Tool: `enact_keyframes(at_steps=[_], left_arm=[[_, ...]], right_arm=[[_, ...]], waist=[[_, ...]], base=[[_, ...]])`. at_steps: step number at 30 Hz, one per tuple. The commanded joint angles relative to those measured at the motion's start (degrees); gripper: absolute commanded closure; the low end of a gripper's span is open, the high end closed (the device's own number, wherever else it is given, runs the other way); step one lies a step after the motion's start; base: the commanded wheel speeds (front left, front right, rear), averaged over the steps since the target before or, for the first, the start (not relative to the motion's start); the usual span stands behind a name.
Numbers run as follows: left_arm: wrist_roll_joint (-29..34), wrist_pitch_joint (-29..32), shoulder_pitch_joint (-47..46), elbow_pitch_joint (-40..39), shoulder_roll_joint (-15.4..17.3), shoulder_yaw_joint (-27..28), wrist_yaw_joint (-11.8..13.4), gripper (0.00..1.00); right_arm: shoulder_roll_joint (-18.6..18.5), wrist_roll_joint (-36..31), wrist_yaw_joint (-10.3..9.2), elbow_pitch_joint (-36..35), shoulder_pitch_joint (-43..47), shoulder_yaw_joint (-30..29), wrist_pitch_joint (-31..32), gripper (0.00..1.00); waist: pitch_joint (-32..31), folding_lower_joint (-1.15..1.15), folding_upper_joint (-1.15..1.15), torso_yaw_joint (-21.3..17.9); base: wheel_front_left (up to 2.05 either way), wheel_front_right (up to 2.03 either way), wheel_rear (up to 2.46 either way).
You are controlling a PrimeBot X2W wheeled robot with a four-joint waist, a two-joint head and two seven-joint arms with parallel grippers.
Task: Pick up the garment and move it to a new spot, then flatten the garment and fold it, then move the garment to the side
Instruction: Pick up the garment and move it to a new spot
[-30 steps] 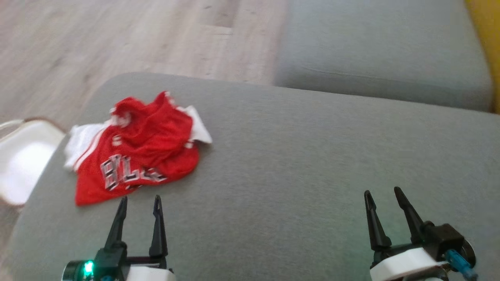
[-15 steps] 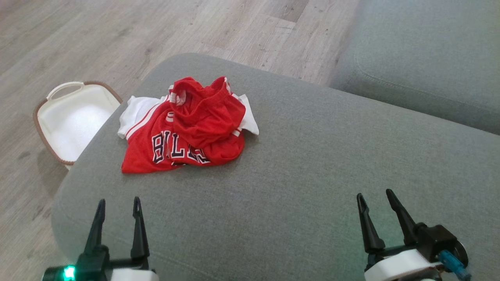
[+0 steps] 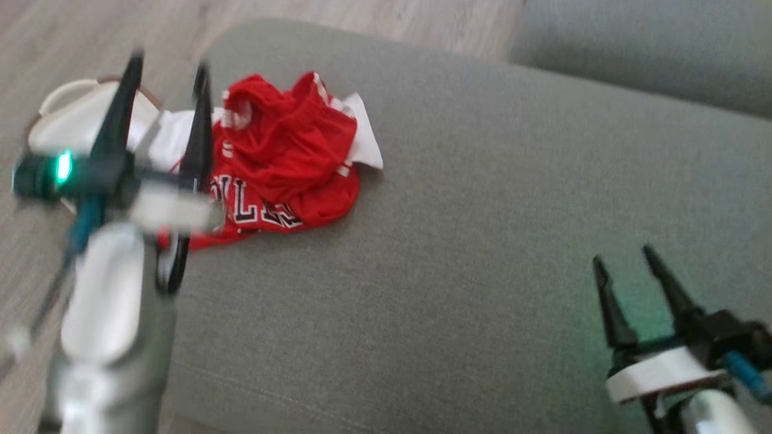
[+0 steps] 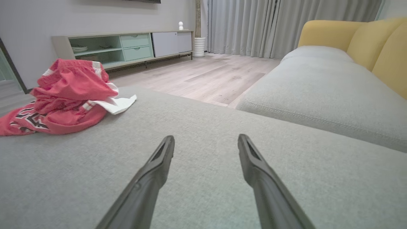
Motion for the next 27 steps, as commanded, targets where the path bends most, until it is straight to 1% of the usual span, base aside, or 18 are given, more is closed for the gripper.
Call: enact_keyframes(at_steps=[1, 5, 8, 11, 12, 16, 19, 22, 24, 25, 26, 27], left_arm=[[-1.2, 2.4, -6.1, -0.1, 1.4, 0.7, -0.5, 0.00], [-6.0, 12.4, -18.6, 8.5, 0.8, -3.2, -1.2, 0.00], [-9.7, 19.7, -25.6, 15.7, 0.5, -6.4, -1.3, 0.00], [-12.8, 26.6, -29.7, 22.6, 0.2, -9.3, -1.3, 0.00], [-12.8, 26.6, -29.7, 22.6, 0.2, -9.3, -1.3, 0.00], [-14.5, 34.8, -32.4, 31.7, 0.8, -11.6, -1.3, 0.00], [-14.5, 36.6, -32.9, 36.4, 0.5, -12.1, -0.9, 0.00], [-15.4, 36.9, -32.6, 40.2, -0.6, -11.8, -0.5, 0.00], [-15.5, 36.7, -32.4, 42.6, -0.7, -12.0, -0.3, 0.01], [-15.3, 36.2, -32.4, 43.6, -0.6, -12.1, -0.3, 0.16], [-15.3, 35.2, -32.6, 44.3, -0.5, -12.1, -0.1, 0.89], [-15.2, 34.1, -32.7, 45.0, -0.4, -12.1, 0.1, 1.00]], right_arm=[[-2.2, -0.4, -0.04, -2.4, -2.3, 0.9, -0.8, 0.00], [-6.6, -0.1, -0.04, -4.5, -3.8, 0.5, -0.8, 0.00], [-9.5, 0.0, -0.04, -6.0, -4.5, -0.4, -0.8, 0.00], [-12.1, 0.0, -0.04, -7.2, -4.5, -0.9, -0.8, 0.00], [-12.1, 0.0, -0.04, -7.2, -4.5, -0.9, -0.8, 0.00], [-14.8, -0.3, -0.04, -8.8, -4.3, -1.5, -0.8, 0.00], [-16.1, -0.2, -0.04, -9.8, -3.7, -2.0, -0.8, 0.00], [-17.2, 0.1, -0.04, -10.5, -3.1, -2.7, -0.8, 0.00], [-17.7, 0.3, -0.04, -10.9, -3.0, -3.1, -0.8, 0.00], [-17.8, 0.3, -0.04, -11.0, -3.1, -3.2, -0.8, 0.00], [-17.9, 0.4, -0.04, -11.1, -3.3, -3.1, -0.8, 0.00], [-17.8, 0.4, -0.04, -11.1, -3.5, -2.9, -0.8, 0.00]], waist=[[4.6, -0.01, 0.00, -1.5], [9.4, -0.01, 0.00, -2.6], [12.5, -0.01, 0.00, -2.8], [14.7, -0.01, 0.00, -2.7], [14.7, -0.01, 0.00, -2.7], [17.1, -0.01, 0.00, -2.5], [18.4, -0.01, 0.00, -2.1], [19.5, -0.01, 0.00, -1.7], [20.1, -0.01, 0.00, -1.6], [20.3, -0.01, 0.00, -1.6], [20.3, -0.01, 0.00, -1.7], [20.3, -0.01, 0.00, -1.8]], base=[[0.00, 0.00, 0.00], [0.00, 0.00, 0.00], [0.00, 0.00, 0.00], [0.00, 0.00, 0.00], [0.00, 0.00, 0.00], [0.00, 0.00, 0.00], [0.00, 0.00, 0.00], [0.00, 0.00, 0.00], [0.00, 0.00, 0.00], [0.00, 0.00, 0.00], [0.00, 0.00, 0.00], [0.00, 0.00, 0.00]])
